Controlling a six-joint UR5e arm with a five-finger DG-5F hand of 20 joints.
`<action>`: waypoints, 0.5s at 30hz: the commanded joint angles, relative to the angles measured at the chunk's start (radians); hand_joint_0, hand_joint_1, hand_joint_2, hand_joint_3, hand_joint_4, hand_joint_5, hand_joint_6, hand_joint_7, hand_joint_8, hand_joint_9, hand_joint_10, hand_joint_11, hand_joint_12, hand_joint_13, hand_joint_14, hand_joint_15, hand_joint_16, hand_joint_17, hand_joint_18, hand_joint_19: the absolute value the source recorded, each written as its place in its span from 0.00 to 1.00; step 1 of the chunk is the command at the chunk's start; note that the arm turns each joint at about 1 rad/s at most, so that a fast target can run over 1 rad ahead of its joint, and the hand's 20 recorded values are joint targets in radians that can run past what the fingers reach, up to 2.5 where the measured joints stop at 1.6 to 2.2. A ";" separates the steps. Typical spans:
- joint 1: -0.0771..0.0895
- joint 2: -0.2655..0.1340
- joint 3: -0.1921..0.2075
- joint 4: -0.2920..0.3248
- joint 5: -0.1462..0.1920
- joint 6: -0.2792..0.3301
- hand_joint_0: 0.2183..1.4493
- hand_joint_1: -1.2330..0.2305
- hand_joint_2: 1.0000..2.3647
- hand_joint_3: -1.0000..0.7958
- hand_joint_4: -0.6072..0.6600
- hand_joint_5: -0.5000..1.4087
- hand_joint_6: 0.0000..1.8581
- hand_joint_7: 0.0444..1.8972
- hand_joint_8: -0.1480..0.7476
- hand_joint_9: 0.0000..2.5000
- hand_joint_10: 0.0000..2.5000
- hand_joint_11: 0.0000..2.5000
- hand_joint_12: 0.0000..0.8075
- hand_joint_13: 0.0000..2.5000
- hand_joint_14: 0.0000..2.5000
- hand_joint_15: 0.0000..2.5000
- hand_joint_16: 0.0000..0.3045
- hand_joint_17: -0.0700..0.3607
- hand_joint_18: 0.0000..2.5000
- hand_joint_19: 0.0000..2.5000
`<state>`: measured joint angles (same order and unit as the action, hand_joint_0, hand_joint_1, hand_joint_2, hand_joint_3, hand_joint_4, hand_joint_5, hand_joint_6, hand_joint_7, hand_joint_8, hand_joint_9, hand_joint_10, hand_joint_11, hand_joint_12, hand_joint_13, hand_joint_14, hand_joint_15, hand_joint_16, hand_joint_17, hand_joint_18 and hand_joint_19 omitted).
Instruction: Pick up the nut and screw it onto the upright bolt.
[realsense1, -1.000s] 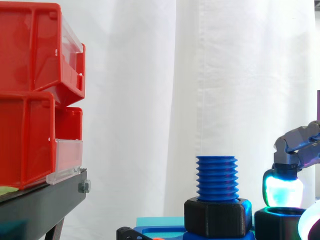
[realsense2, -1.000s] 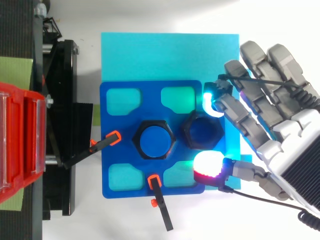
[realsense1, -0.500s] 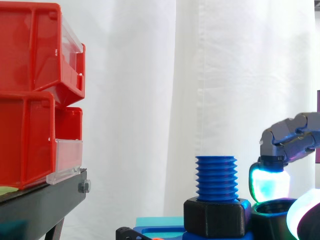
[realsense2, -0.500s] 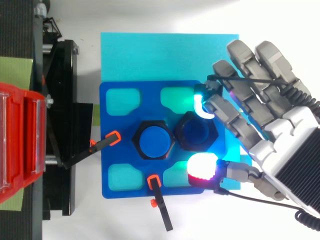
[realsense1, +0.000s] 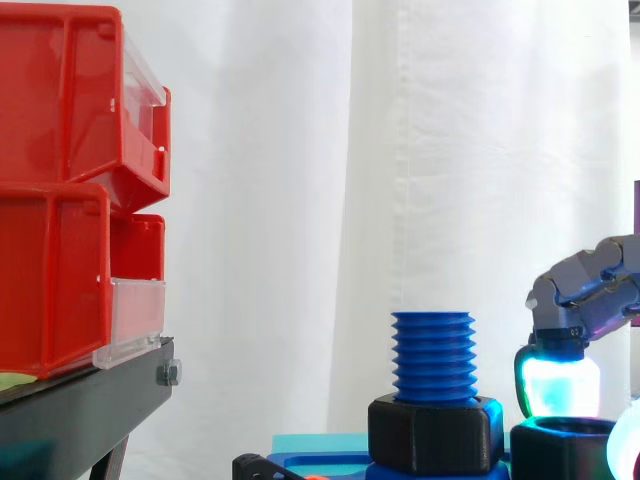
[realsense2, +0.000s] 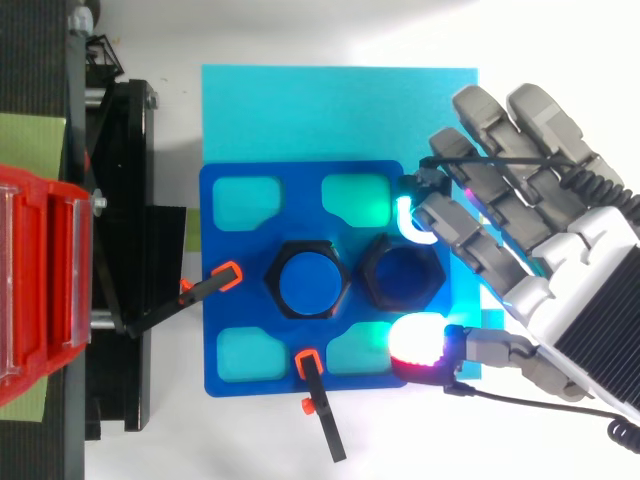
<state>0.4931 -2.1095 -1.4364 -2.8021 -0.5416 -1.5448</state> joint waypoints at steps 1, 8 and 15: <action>-0.001 0.014 0.002 -0.028 -0.011 0.026 0.28 0.42 0.00 0.30 0.69 0.18 0.27 0.63 0.48 0.20 0.00 0.04 0.41 0.14 0.00 0.00 0.12 0.35 0.01 0.00; -0.002 0.074 0.001 -0.077 -0.011 0.017 0.28 0.42 0.00 0.30 0.69 0.18 0.27 0.63 0.48 0.20 0.00 0.04 0.41 0.14 0.00 0.00 0.12 0.35 0.01 0.00; -0.008 0.125 0.007 -0.122 -0.015 0.009 0.28 0.43 0.00 0.30 0.69 0.18 0.27 0.63 0.48 0.20 0.00 0.04 0.41 0.14 0.00 0.00 0.12 0.35 0.02 0.00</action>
<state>0.4885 -2.0039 -1.4331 -2.9107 -0.5543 -1.5329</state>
